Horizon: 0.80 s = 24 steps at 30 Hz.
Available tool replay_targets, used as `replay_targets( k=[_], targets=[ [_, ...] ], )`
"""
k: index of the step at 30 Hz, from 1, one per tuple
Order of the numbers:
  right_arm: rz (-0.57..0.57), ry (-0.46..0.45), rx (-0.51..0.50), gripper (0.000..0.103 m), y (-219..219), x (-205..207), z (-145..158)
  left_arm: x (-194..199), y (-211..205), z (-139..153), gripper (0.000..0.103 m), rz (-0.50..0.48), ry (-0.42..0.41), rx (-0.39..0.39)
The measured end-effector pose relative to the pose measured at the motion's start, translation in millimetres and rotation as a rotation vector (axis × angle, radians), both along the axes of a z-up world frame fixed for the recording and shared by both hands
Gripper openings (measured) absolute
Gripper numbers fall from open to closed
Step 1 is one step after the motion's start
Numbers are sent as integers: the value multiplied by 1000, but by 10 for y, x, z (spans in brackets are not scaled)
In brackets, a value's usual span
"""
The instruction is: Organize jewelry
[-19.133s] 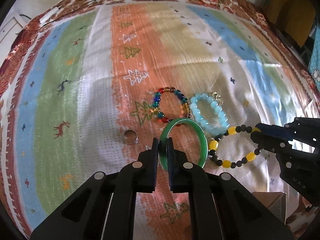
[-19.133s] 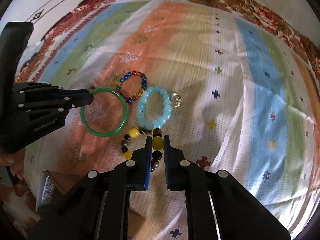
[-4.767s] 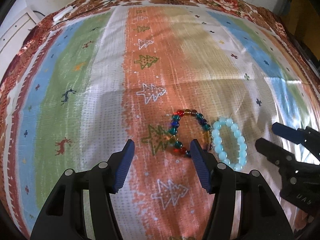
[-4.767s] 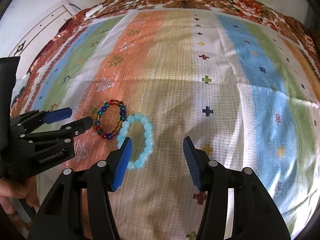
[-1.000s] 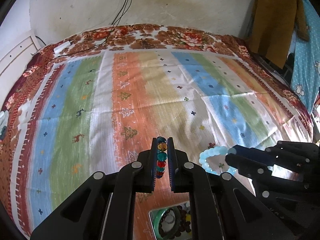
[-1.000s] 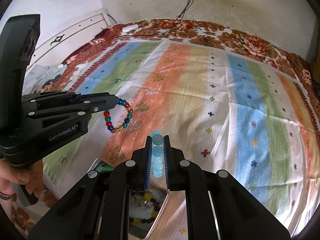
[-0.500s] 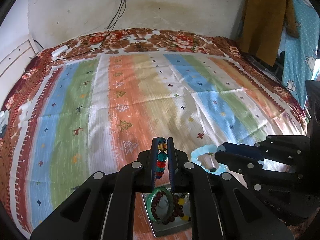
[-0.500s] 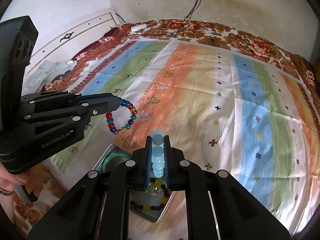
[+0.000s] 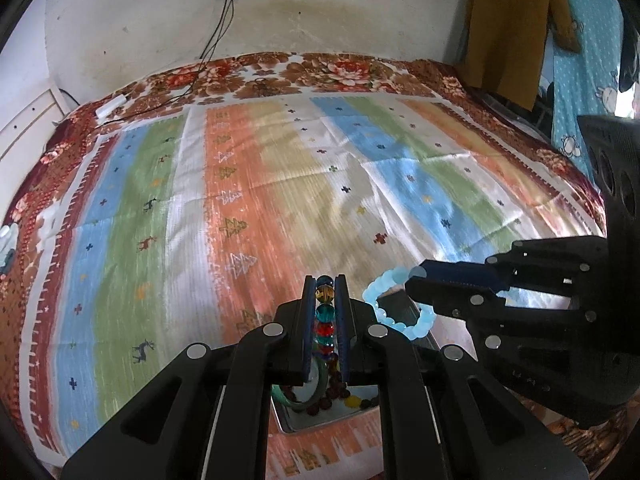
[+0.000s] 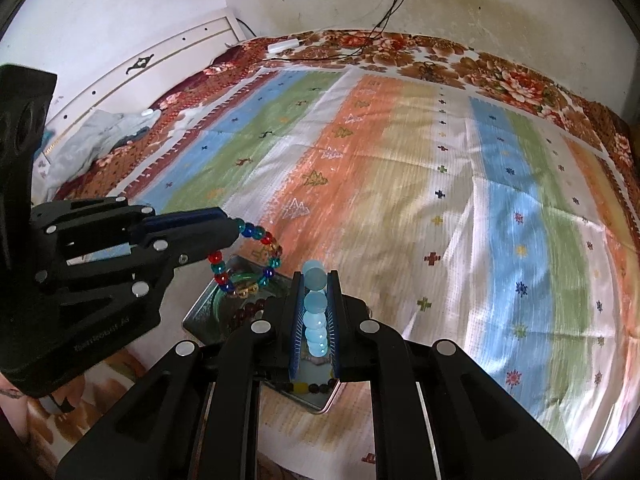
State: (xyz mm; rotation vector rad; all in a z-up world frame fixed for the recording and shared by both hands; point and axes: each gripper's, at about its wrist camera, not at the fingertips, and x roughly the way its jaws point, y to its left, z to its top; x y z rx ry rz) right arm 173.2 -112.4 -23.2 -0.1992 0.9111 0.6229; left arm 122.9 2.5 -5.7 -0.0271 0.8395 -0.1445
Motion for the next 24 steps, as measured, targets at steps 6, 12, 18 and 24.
replay_targets(
  k=[6,12,18,24],
  targets=[
    [-2,6,3,12,-21,-33,-16,-40,-20,-20,9,5,1,-6],
    [1,18,4,12,-31,-29,-40,-74,-10,-49,9,18,13,-14],
    [-5,-19,-10,41,-38,-61,-7,-42,95,-45,29,63,29,-32],
    [-30,-55,1,44,-138,-117,45,-89,241,-5,36,95,15,-66]
  ],
)
